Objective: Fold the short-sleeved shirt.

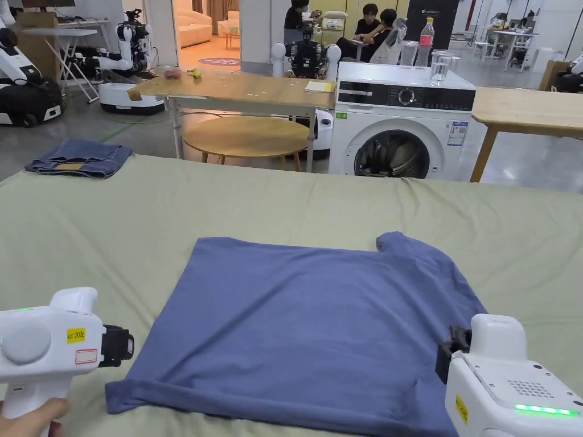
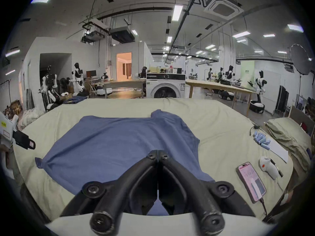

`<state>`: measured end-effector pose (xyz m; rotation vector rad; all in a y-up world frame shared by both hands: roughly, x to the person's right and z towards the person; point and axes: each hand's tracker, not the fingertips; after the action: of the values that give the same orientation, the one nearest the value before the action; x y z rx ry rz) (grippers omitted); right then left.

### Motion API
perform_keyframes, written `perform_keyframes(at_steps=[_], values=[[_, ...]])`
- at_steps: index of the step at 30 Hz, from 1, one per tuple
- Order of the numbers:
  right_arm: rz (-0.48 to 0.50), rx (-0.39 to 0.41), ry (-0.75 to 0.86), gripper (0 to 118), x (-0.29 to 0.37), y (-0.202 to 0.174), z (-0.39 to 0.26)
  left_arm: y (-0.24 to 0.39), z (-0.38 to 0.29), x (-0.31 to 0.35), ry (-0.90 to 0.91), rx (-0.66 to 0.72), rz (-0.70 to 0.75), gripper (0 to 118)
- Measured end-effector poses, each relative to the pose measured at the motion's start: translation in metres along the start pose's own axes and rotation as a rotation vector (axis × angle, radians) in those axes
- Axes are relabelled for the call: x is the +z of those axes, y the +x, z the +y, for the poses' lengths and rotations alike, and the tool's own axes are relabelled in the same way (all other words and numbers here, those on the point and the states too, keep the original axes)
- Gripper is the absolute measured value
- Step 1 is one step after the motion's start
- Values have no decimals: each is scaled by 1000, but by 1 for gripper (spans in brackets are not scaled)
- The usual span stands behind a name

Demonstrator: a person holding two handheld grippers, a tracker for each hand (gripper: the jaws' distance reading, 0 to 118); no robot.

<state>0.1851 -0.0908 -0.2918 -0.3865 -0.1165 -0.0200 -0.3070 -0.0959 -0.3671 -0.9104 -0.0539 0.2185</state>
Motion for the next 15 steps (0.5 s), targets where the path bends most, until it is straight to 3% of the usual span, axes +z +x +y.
perform_keyframes(at_steps=[5,9,15], values=[[-6,4,-26,0,-3,3,-6,-9,-10,-29,-133,21,66,61],[-5,4,-51,0,-7,4,-12,-7,-24,-54,-237,7,82,62],[-3,1,-77,0,-12,8,-18,20,-28,-50,-199,-74,168,61]])
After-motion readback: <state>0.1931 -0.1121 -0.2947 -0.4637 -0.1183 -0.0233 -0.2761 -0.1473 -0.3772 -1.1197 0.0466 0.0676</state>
